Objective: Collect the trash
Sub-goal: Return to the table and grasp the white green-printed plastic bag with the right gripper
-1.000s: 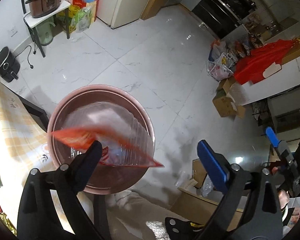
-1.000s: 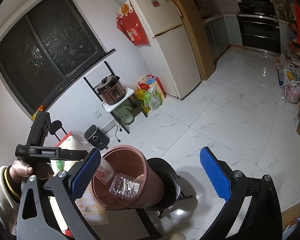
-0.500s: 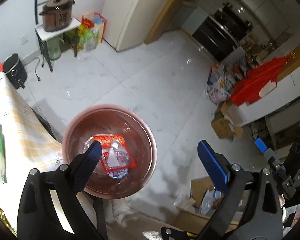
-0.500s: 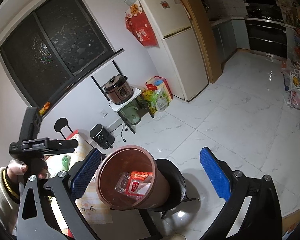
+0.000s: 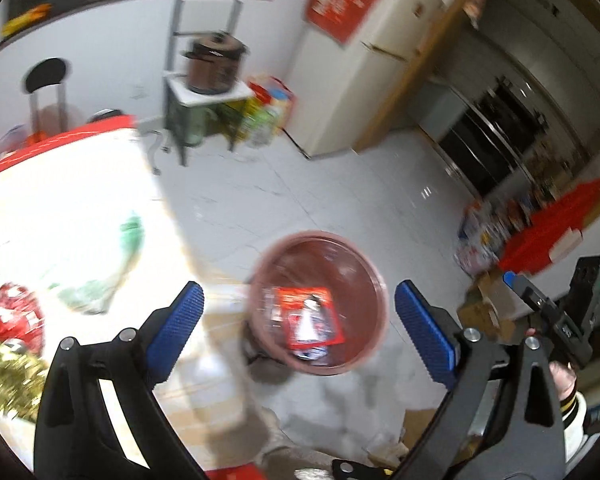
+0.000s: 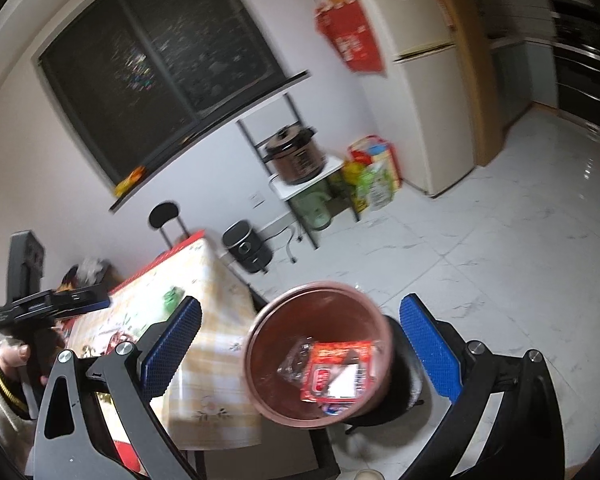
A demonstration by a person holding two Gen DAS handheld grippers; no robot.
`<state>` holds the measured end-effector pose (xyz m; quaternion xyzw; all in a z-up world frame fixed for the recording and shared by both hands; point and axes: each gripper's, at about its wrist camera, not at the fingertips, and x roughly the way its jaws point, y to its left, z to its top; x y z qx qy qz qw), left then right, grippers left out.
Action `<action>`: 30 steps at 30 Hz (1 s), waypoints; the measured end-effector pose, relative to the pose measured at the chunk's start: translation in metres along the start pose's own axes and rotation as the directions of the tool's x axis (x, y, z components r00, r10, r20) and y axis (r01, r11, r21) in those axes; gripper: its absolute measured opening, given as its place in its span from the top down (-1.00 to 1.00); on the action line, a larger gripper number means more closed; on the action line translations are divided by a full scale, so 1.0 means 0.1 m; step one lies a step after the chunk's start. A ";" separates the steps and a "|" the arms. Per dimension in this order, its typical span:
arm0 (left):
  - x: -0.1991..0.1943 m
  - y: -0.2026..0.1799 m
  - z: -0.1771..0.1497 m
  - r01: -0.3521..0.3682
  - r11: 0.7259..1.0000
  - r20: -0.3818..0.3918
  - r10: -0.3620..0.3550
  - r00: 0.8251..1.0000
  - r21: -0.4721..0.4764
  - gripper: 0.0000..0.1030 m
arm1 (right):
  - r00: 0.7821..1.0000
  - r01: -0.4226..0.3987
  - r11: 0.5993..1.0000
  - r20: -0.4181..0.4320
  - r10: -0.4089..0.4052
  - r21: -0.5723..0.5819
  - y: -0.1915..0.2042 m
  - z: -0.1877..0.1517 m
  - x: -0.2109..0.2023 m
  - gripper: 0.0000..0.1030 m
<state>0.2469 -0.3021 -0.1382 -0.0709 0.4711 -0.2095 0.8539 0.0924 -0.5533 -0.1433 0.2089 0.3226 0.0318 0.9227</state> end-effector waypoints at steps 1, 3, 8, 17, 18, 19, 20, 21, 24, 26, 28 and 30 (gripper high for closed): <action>-0.14 0.17 -0.06 -0.018 1.000 0.024 0.019 1.000 -0.019 -0.84 | 1.000 -0.014 1.000 -0.010 0.013 -0.013 0.10 0.01 0.07 -0.90; -0.37 0.47 -0.18 -0.050 0.997 0.058 0.053 0.997 -0.061 -0.84 | 0.999 -0.042 0.998 -0.029 0.041 -0.044 0.33 0.02 0.23 -0.90; -1.22 1.49 -0.62 -0.120 0.962 0.160 0.163 0.974 -0.246 -0.84 | 0.991 -0.104 0.990 -0.092 0.095 -0.098 0.98 -0.03 0.61 -0.90; -2.46 2.90 -1.54 -0.140 0.826 0.284 0.339 0.897 -0.545 -0.83 | 0.976 -0.156 0.965 -0.185 0.117 -0.210 2.09 -0.22 1.08 -0.89; -2.53 3.02 -1.63 -0.134 0.818 0.290 0.345 0.893 -0.560 -0.82 | 0.974 -0.159 0.961 -0.194 0.116 -0.225 2.24 -0.24 1.14 -0.89; -2.57 3.09 -1.70 -0.128 0.813 0.294 0.346 0.891 -0.568 -0.82 | 0.973 -0.162 0.958 -0.199 0.116 -0.236 2.34 -0.26 1.18 -0.89; -2.61 3.14 -1.77 -0.125 0.811 0.297 0.347 0.890 -0.571 -0.82 | 0.972 -0.164 0.954 -0.205 0.113 -0.252 2.48 -0.28 1.23 -0.89; -2.60 3.19 -1.79 -0.124 0.811 0.298 0.346 0.890 -0.572 -0.82 | 0.972 -0.162 0.950 -0.208 0.108 -0.265 2.58 -0.31 1.27 -0.89; -2.58 3.29 -1.89 -0.128 0.821 0.301 0.343 0.890 -0.557 -0.81 | 0.971 -0.156 0.941 -0.223 0.089 -0.300 2.88 -0.38 1.41 -0.89; -2.53 3.36 -1.93 -0.119 0.833 0.311 0.329 0.891 -0.540 -0.79 | 0.971 -0.148 0.933 -0.228 0.073 -0.328 3.06 -0.43 1.51 -0.89; -2.44 3.43 -1.94 -0.110 0.842 0.317 0.316 0.894 -0.528 -0.77 | 0.972 -0.134 0.923 -0.231 0.051 -0.362 3.24 -0.48 1.64 -0.89; -2.37 3.51 -1.96 -0.103 0.849 0.320 0.305 0.897 -0.519 -0.76 | 0.973 -0.115 0.911 -0.228 0.024 -0.395 3.41 -0.53 1.80 -0.89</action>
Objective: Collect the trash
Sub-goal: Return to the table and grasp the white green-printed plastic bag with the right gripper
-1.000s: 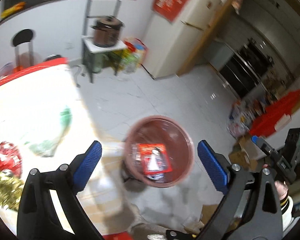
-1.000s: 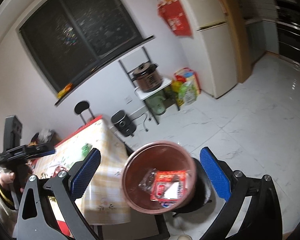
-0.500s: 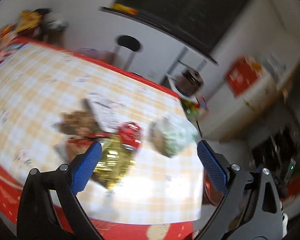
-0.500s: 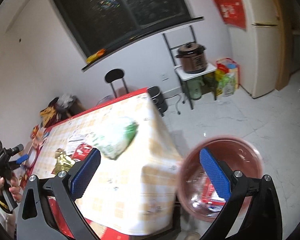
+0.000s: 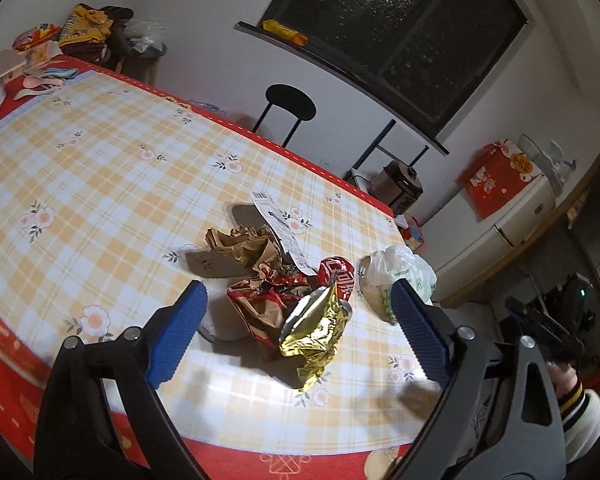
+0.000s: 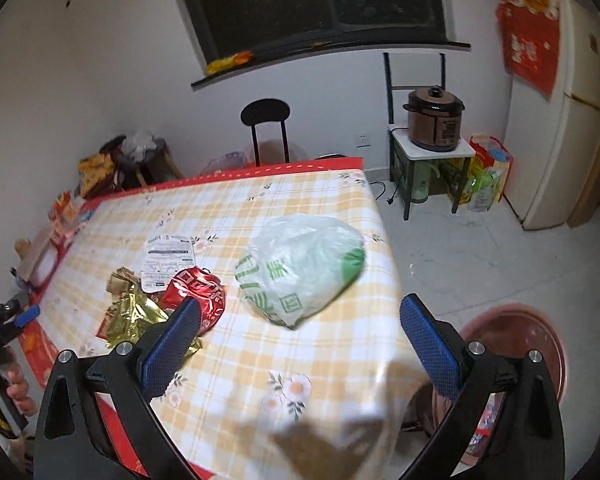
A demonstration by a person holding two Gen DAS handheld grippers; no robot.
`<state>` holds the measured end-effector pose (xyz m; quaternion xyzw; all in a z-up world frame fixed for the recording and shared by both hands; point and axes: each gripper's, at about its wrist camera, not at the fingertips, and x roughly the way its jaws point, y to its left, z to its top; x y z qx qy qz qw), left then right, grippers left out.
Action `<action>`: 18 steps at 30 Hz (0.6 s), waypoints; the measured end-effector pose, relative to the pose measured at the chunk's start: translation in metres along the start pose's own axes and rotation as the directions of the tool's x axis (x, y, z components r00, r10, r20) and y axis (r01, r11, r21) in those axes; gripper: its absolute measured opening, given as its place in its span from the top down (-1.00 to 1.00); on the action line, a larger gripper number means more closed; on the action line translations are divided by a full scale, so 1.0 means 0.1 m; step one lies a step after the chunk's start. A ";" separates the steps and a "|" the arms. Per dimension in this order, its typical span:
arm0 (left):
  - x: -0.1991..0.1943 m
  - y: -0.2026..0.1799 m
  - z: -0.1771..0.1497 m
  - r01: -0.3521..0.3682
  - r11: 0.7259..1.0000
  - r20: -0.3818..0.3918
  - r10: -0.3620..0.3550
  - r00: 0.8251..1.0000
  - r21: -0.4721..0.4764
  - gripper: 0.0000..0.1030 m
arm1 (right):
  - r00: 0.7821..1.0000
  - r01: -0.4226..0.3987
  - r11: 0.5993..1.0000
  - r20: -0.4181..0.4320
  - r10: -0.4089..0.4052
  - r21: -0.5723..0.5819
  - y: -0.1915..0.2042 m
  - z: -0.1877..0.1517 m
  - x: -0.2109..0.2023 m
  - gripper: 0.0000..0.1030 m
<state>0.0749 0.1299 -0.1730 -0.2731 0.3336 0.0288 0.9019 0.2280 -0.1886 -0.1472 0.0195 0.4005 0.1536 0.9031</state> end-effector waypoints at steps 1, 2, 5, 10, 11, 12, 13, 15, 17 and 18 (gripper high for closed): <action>0.04 0.04 0.00 0.007 1.000 -0.001 -0.007 1.000 0.005 -0.76 | 1.000 0.008 1.000 -0.003 -0.008 -0.008 0.04 0.02 0.06 -0.89; 0.08 0.06 0.00 0.013 1.000 -0.002 -0.013 1.000 0.007 -0.76 | 1.000 0.015 1.000 -0.008 -0.015 -0.018 0.09 0.05 0.13 -0.89; 0.20 0.15 0.02 0.031 0.999 -0.014 -0.031 0.999 0.007 -0.75 | 0.999 0.037 0.998 -0.021 -0.038 -0.052 0.25 0.12 0.41 -0.89; 0.37 0.30 0.04 0.052 0.999 -0.043 -0.052 0.998 -0.001 -0.71 | 0.994 0.081 0.984 -0.063 -0.092 -0.159 0.50 0.17 0.95 -0.89; 0.39 0.32 0.04 0.054 0.999 -0.050 -0.054 0.997 -0.003 -0.71 | 0.991 0.093 0.975 -0.076 -0.110 -0.202 0.56 0.16 1.08 -0.89; 0.42 0.34 0.04 0.056 0.998 -0.057 -0.056 0.997 -0.003 -0.70 | 0.989 0.102 0.967 -0.085 -0.124 -0.234 0.62 0.14 1.17 -0.89; 0.45 0.37 0.04 0.058 0.998 -0.068 -0.058 0.996 0.000 -0.70 | 0.985 0.113 0.955 -0.096 -0.144 -0.275 0.69 0.12 1.29 -0.89; 0.48 0.40 0.04 0.059 0.998 -0.080 -0.059 0.995 0.006 -0.69 | 0.973 0.146 0.922 -0.113 -0.199 -0.360 0.79 0.04 1.50 -0.89; 0.51 0.42 0.03 0.062 0.998 -0.094 -0.061 0.994 0.012 -0.69 | 0.962 0.176 0.893 -0.121 -0.245 -0.414 0.84 -0.01 1.66 -0.89; 0.53 0.43 0.03 0.065 0.998 -0.099 -0.063 0.993 0.014 -0.68 | 0.955 0.186 0.881 -0.129 -0.265 -0.434 0.85 -0.04 1.75 -0.89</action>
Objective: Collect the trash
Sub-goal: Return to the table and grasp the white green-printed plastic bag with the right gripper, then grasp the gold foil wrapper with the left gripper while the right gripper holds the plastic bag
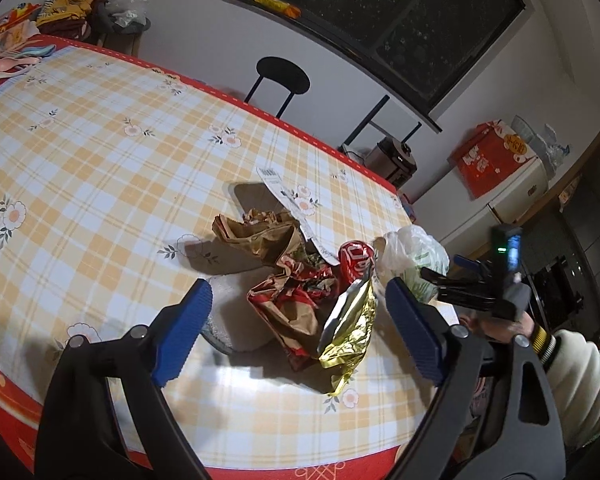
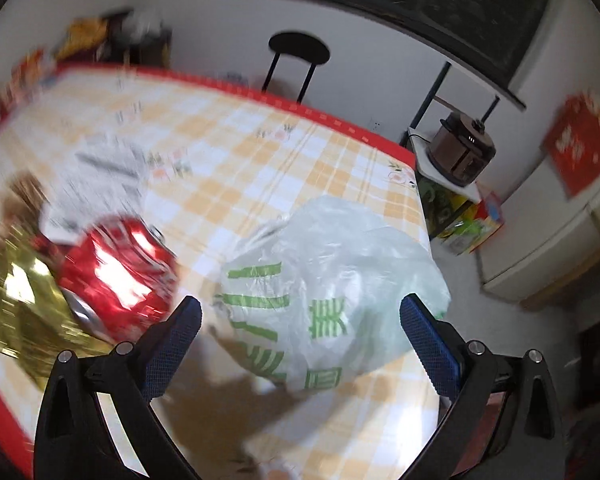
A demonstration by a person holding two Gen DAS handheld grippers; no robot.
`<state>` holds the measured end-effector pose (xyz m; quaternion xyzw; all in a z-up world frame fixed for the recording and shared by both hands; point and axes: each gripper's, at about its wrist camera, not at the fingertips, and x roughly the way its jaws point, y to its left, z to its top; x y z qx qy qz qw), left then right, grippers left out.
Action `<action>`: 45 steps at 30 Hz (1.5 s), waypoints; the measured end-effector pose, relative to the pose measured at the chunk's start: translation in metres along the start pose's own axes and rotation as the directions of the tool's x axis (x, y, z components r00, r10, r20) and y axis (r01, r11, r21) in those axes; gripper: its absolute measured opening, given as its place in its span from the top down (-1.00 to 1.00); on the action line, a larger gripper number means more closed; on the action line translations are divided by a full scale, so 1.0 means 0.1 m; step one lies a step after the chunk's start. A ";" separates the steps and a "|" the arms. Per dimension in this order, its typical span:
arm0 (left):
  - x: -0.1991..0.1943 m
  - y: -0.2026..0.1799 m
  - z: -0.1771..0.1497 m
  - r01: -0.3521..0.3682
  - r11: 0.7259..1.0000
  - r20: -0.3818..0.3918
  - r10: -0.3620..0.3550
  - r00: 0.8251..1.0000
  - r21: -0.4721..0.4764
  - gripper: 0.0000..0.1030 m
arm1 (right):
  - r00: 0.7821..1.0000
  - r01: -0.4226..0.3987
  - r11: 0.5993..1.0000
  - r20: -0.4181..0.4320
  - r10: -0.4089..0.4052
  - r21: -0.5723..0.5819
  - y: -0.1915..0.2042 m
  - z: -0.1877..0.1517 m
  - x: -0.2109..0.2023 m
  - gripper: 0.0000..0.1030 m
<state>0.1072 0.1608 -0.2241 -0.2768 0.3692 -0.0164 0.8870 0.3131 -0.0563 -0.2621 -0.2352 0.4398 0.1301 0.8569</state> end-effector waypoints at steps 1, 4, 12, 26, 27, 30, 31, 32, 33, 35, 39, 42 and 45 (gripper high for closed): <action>0.00 0.01 -0.01 0.001 1.000 -0.003 -0.001 1.000 0.001 -0.68 | 1.000 0.023 1.000 -0.012 -0.023 -0.007 0.02 0.00 0.07 -0.89; 0.01 0.03 -0.02 0.004 1.000 -0.011 -0.004 1.000 0.007 -0.67 | 0.997 0.067 0.998 -0.027 -0.067 0.019 -0.02 -0.03 0.20 -0.89; 0.03 -0.01 -0.08 0.013 1.000 -0.026 -0.012 1.000 0.023 -0.57 | 0.998 0.004 0.987 -0.061 0.006 0.160 -0.21 -0.13 0.24 0.10; 0.28 -0.50 -0.22 0.072 0.986 -0.089 -0.059 0.994 0.149 -0.23 | 0.977 -0.214 0.909 0.097 0.192 0.359 -0.46 -0.56 -0.52 0.57; 0.30 -0.53 -0.23 0.074 0.984 -0.093 -0.060 0.994 0.160 -0.22 | 0.975 -0.221 0.905 0.106 0.195 0.363 -0.47 -0.58 -0.56 0.57; 0.39 -0.63 -0.25 0.073 0.976 -0.108 -0.052 0.993 0.205 -0.15 | 0.970 -0.238 0.891 0.139 0.199 0.386 -0.55 -0.66 -0.73 0.58; 0.42 -0.65 -0.25 0.073 0.973 -0.111 -0.049 0.993 0.220 -0.12 | 0.969 -0.241 0.887 0.147 0.198 0.393 -0.58 -0.68 -0.77 0.58; 0.45 -0.68 -0.24 0.073 0.970 -0.115 -0.047 0.992 0.234 -0.11 | 0.968 -0.244 0.884 0.152 0.199 0.398 -0.60 -0.70 -0.80 0.58; 0.47 -0.69 -0.23 0.075 0.968 -0.118 -0.047 0.992 0.240 -0.08 | 0.967 -0.248 0.880 0.160 0.200 0.405 -0.62 -0.72 -0.84 0.58; 0.56 -0.71 -0.19 0.088 0.962 -0.140 -0.053 0.989 0.259 -0.03 | 0.966 -0.249 0.876 0.172 0.193 0.413 -0.67 -0.75 -0.92 0.58; 0.75 -0.71 -0.08 0.096 0.956 -0.171 -0.049 0.984 0.277 0.03 | 0.965 -0.248 0.871 0.186 0.184 0.424 -0.73 -0.82 -1.04 0.58; 0.88 -0.67 -0.03 0.074 0.954 -0.185 -0.020 0.983 0.291 0.09 | 0.966 -0.241 0.866 0.191 0.173 0.439 -0.78 -0.90 -1.13 0.58; 0.98 -0.60 0.00 0.064 0.957 -0.207 -0.004 0.978 0.282 0.15 | 0.968 -0.235 0.859 0.193 0.163 0.454 -0.82 -0.97 -1.18 0.58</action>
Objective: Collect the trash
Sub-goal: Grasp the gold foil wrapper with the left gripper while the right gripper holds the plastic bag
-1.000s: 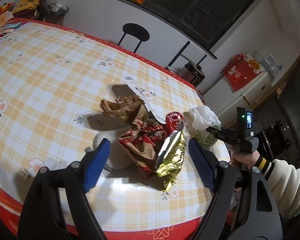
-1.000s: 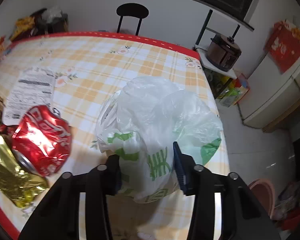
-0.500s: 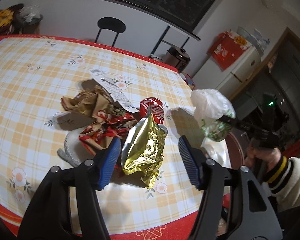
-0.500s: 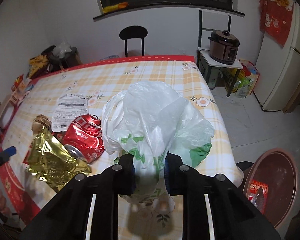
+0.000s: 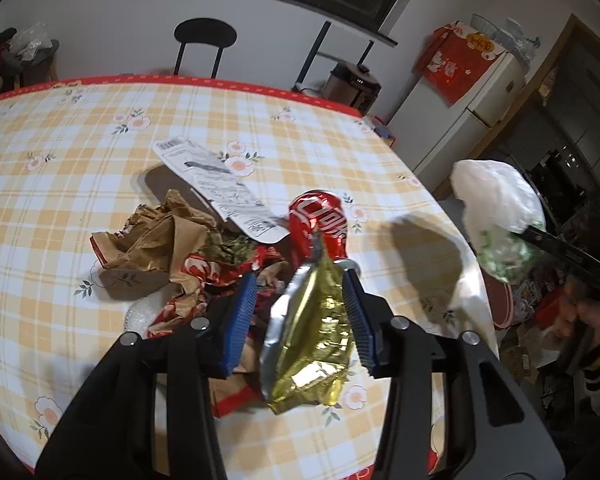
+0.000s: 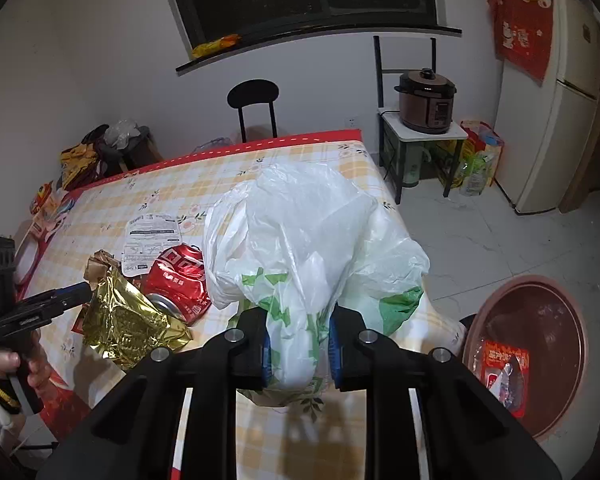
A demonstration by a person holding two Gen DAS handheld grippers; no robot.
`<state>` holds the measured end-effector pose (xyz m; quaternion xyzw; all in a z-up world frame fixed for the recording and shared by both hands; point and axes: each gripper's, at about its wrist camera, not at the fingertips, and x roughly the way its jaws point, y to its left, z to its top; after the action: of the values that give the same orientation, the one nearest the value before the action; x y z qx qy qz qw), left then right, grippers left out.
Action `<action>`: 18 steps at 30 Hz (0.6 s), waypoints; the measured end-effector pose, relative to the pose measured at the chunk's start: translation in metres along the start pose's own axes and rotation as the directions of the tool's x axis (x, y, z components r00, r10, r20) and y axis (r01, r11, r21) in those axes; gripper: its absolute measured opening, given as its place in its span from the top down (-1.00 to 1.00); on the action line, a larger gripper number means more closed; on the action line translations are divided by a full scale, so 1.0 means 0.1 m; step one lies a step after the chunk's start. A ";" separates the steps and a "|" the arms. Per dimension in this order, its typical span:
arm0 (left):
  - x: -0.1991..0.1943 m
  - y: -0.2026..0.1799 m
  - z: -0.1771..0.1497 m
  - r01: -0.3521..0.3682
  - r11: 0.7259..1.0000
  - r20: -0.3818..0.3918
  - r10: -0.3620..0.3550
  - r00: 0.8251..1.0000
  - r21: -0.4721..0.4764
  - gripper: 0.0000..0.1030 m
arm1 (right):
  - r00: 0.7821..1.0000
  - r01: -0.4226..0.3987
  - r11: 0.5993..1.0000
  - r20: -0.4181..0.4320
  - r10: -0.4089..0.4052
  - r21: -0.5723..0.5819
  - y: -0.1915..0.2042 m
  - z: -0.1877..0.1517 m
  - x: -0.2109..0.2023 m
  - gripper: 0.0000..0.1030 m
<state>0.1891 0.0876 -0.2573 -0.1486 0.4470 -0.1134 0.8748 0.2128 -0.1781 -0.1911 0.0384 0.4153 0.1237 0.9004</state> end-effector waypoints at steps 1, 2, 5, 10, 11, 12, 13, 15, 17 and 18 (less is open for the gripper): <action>0.01 0.01 0.00 0.005 1.000 -0.005 -0.005 1.000 -0.005 0.19 | 1.000 0.003 1.000 0.002 -0.003 0.006 -0.02 -0.01 -0.02 0.58; 0.03 0.03 -0.01 0.010 1.000 -0.011 -0.010 1.000 -0.006 0.21 | 1.000 0.006 1.000 0.003 -0.006 0.011 -0.04 -0.03 -0.04 0.58; 0.09 0.03 -0.05 0.003 1.000 -0.037 -0.003 0.999 0.008 0.25 | 1.000 0.014 0.999 0.003 -0.014 0.033 -0.10 -0.07 -0.08 0.58; 0.14 0.01 -0.10 0.010 1.000 -0.059 -0.009 0.998 0.016 0.26 | 1.000 0.012 0.999 0.005 -0.012 0.037 -0.08 -0.10 -0.09 0.58; 0.15 0.01 -0.11 0.011 1.000 -0.061 -0.010 0.998 0.016 0.26 | 1.000 0.009 0.999 0.006 -0.009 0.035 -0.07 -0.10 -0.09 0.58; 0.16 0.01 -0.12 0.011 1.000 -0.064 -0.010 0.998 0.017 0.27 | 1.000 0.006 1.000 0.007 -0.006 0.031 -0.05 -0.09 -0.09 0.58; 0.16 0.00 -0.12 0.012 1.000 -0.066 -0.011 0.998 0.016 0.30 | 1.000 0.002 1.000 0.009 -0.002 0.025 -0.03 -0.08 -0.10 0.58; 0.17 0.00 -0.13 0.012 1.000 -0.068 -0.011 0.998 0.015 0.37 | 1.000 -0.004 1.000 0.013 0.004 0.015 0.00 -0.06 -0.11 0.58; 0.16 -0.03 -0.14 -0.002 1.000 -0.063 0.004 0.998 0.022 0.44 | 1.000 -0.008 1.000 0.017 0.008 0.009 0.02 -0.05 -0.13 0.58; 0.14 -0.04 -0.14 -0.005 1.000 -0.057 0.007 0.998 0.027 0.49 | 1.000 -0.011 1.000 0.020 0.011 0.006 0.03 -0.04 -0.14 0.58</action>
<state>0.1856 0.0772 -0.2737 -0.1321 0.4706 -0.1210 0.8640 0.2002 -0.1789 -0.1826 0.0449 0.4063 0.1271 0.9037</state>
